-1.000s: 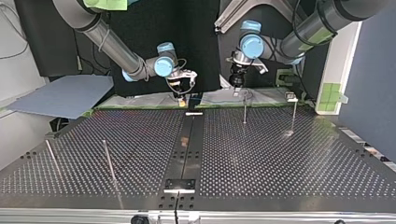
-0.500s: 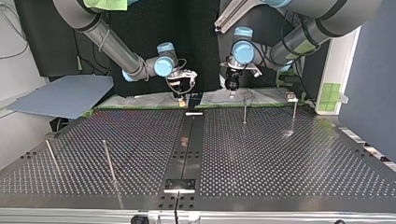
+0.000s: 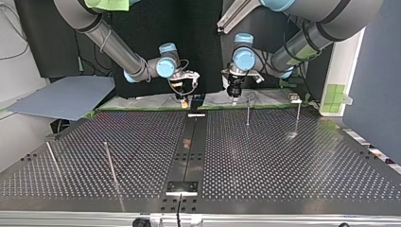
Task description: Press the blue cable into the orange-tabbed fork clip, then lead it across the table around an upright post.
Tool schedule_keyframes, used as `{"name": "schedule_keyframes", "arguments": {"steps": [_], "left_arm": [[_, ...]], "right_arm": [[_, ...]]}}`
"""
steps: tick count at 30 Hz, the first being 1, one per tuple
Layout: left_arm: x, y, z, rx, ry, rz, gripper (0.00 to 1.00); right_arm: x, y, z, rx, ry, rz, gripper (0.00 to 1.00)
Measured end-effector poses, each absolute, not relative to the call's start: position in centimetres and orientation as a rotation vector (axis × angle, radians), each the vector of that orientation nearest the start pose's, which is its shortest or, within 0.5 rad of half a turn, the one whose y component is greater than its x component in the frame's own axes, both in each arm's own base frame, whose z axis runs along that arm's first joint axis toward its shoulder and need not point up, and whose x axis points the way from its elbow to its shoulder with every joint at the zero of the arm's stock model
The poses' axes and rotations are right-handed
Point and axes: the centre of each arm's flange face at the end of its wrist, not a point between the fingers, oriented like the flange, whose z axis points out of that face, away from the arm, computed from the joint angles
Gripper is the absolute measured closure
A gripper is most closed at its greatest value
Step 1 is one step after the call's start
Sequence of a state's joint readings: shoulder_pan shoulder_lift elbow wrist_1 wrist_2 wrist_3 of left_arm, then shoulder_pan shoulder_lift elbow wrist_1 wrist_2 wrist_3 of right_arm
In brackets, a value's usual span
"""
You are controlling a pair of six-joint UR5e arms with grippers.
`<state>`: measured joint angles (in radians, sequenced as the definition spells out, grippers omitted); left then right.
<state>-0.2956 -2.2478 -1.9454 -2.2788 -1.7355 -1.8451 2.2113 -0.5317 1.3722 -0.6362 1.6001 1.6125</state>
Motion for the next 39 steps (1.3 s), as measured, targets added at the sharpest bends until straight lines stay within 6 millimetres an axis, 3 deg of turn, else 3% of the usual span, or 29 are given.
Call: {"name": "schedule_keyframes", "arguments": {"steps": [16, 39], "left_arm": [[50.2, -27.3, -1.7, -0.079, 1.812, -0.118, 0.00], [52.3, -28.8, -0.4, -0.017, 1.788, 0.039, 0.00]], "right_arm": [[52.6, -48.7, -3.2, 1.829, -0.991, 1.515, 1.00], [52.6, -48.7, -3.2, 1.829, -0.986, 1.513, 1.00]]}}
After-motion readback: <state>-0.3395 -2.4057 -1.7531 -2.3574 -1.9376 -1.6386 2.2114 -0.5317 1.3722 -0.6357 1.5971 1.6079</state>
